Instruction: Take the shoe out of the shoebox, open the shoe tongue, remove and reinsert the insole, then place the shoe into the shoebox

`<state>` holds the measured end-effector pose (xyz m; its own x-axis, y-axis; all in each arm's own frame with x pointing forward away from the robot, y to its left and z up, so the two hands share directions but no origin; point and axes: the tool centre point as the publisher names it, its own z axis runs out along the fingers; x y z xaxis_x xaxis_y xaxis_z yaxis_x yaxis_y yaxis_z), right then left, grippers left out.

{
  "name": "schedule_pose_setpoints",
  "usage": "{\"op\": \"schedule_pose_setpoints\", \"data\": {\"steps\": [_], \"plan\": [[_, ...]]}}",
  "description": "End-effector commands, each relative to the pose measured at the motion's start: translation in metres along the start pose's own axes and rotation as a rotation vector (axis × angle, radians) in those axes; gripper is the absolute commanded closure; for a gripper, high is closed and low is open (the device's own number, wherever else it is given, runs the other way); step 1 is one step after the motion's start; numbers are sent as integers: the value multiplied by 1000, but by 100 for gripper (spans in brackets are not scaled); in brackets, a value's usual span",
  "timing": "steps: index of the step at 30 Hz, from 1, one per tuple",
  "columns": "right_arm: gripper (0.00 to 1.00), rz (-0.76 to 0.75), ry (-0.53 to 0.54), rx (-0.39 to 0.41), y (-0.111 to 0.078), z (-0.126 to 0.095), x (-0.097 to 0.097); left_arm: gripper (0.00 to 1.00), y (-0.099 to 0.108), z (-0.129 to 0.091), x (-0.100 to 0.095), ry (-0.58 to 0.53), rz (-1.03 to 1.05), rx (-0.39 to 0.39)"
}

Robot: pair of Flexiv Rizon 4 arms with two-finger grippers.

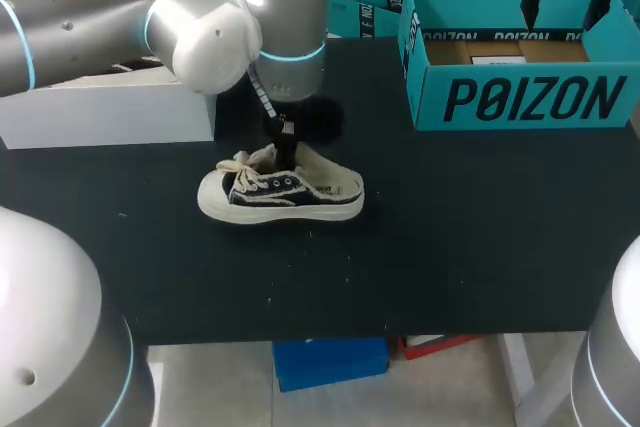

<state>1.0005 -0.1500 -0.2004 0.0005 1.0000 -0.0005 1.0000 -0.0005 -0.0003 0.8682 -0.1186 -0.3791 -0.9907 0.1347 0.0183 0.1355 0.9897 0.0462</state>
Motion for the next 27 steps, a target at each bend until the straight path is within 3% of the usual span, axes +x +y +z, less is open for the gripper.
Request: {"op": "schedule_pose_setpoints", "data": {"steps": [1,8,9,10,11,14,19,27], "plan": [[0,0,0,0,0,0,0,100,-9,20,-5,3,-2,-2],[0,0,0,0,0,0,0,100,-13,32,-8,9,-6,-5],[0,0,0,0,0,0,0,94,-13,32,-8,10,-5,-4],[0,0,0,0,0,0,0,52,-13,31,-9,11,-6,-3],[0,0,0,0,0,0,0,0,-11,27,-9,15,-10,0],[0,0,0,0,0,0,0,0,-8,10,-8,24,-8,18],[0,0,0,0,0,0,0,0,3,-36,1,29,-13,81],[0,0,0,0,0,0,0,0,38,-98,19,47,-86,243]]}}
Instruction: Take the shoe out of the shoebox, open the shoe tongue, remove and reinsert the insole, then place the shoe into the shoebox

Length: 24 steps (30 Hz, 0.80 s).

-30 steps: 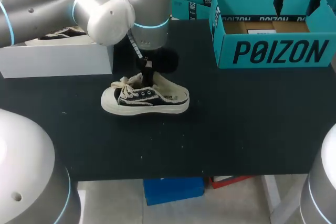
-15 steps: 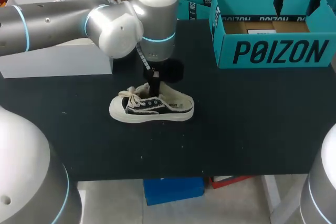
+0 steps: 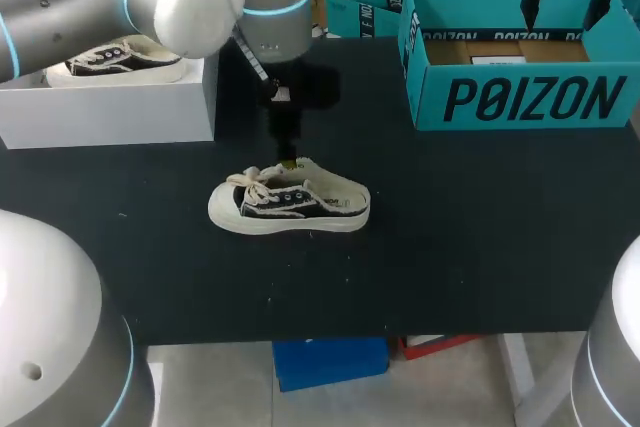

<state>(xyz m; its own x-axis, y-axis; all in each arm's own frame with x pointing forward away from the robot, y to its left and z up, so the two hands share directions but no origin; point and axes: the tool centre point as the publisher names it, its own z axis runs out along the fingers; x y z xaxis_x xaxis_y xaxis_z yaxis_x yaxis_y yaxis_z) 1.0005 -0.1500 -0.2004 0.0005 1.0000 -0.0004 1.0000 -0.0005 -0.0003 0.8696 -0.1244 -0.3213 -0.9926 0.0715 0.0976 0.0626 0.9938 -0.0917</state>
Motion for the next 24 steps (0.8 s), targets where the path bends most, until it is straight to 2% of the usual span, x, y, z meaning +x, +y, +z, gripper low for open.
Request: {"op": "schedule_pose_setpoints", "data": {"steps": [1,7,18,24], "plan": [[0,0,-1,0,0,0,0,0,41,-49,23,-23,-24,126],[0,0,-1,0,0,0,0,0,65,-63,37,-5,-29,250],[0,0,-1,0,0,0,0,0,109,-50,60,44,-21,370],[0,0,-1,0,0,0,0,0,119,-48,70,84,4,446]]}}
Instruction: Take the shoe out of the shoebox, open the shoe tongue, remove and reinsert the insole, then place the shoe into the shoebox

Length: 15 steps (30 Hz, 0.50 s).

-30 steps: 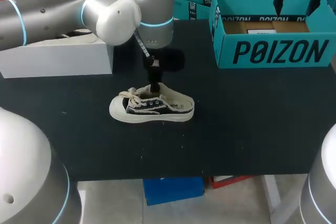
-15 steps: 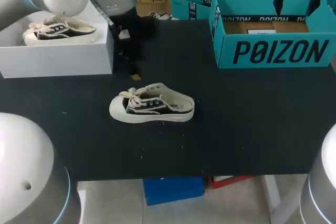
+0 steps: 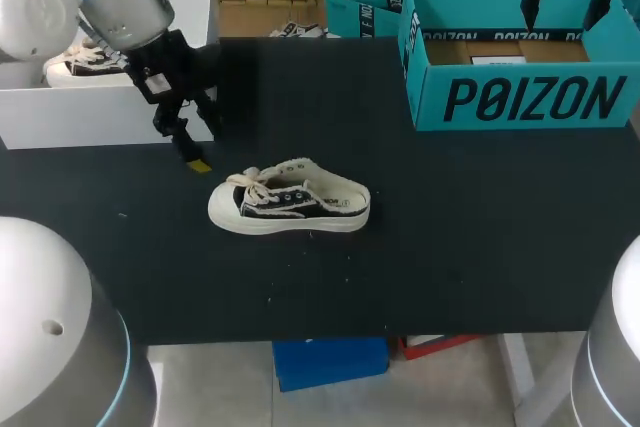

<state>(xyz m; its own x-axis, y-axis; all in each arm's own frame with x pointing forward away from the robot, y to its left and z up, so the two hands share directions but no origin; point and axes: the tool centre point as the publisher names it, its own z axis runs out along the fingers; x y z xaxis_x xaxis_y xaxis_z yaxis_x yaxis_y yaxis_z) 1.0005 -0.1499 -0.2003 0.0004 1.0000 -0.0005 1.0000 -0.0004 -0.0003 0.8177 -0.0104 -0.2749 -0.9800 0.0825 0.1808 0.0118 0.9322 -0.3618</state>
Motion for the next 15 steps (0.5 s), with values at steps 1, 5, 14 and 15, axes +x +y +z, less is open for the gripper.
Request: {"op": "schedule_pose_setpoints", "data": {"steps": [1,5,14,15], "plan": [[0,0,0,0,0,0,0,0,13,-2,8,3,32,174],[0,0,0,0,0,0,0,0,10,-2,18,3,86,199],[0,0,0,0,0,0,0,0,9,0,21,9,96,203],[0,0,0,0,0,0,0,0,9,0,21,9,96,203]]}}
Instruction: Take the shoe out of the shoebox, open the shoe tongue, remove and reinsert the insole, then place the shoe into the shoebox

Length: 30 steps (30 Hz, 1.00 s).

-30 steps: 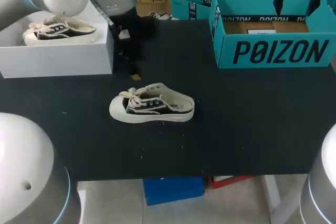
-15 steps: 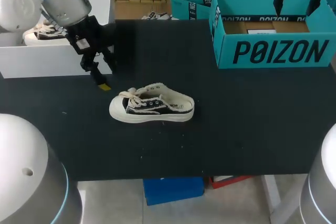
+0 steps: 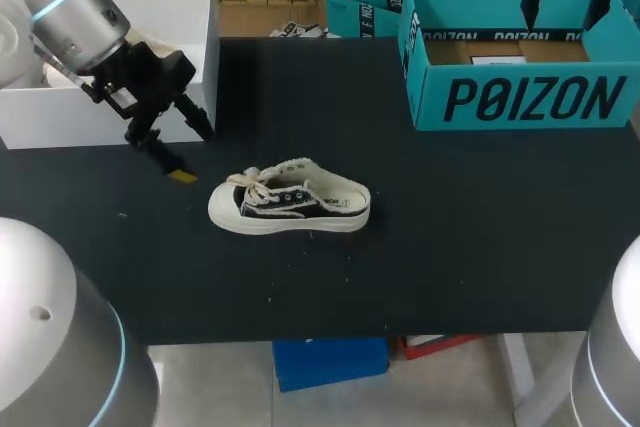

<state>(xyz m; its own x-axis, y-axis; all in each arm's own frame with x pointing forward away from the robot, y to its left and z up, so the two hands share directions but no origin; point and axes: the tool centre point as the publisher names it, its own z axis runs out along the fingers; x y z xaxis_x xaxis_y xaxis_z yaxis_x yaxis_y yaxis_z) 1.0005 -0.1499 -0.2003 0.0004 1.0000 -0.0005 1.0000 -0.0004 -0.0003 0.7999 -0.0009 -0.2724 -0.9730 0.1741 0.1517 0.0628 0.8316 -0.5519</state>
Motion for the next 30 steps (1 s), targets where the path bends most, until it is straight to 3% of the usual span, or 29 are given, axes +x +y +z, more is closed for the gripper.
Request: {"op": "schedule_pose_setpoints", "data": {"steps": [1,19,20,22,24,30], "plan": [[0,0,0,0,0,0,0,0,2,1,3,-8,2,3],[0,0,0,0,0,0,0,0,2,1,3,-8,2,3],[0,-47,-68,3,-11,-5,6,0,2,1,3,-8,2,3],[0,-110,-55,-42,-32,-16,21,0,2,1,3,-8,2,3],[0,-191,-112,-80,-53,-24,36,0,2,1,3,-8,2,3],[0,-471,-68,-193,-112,-41,89,0,2,1,3,-8,2,3]]}}
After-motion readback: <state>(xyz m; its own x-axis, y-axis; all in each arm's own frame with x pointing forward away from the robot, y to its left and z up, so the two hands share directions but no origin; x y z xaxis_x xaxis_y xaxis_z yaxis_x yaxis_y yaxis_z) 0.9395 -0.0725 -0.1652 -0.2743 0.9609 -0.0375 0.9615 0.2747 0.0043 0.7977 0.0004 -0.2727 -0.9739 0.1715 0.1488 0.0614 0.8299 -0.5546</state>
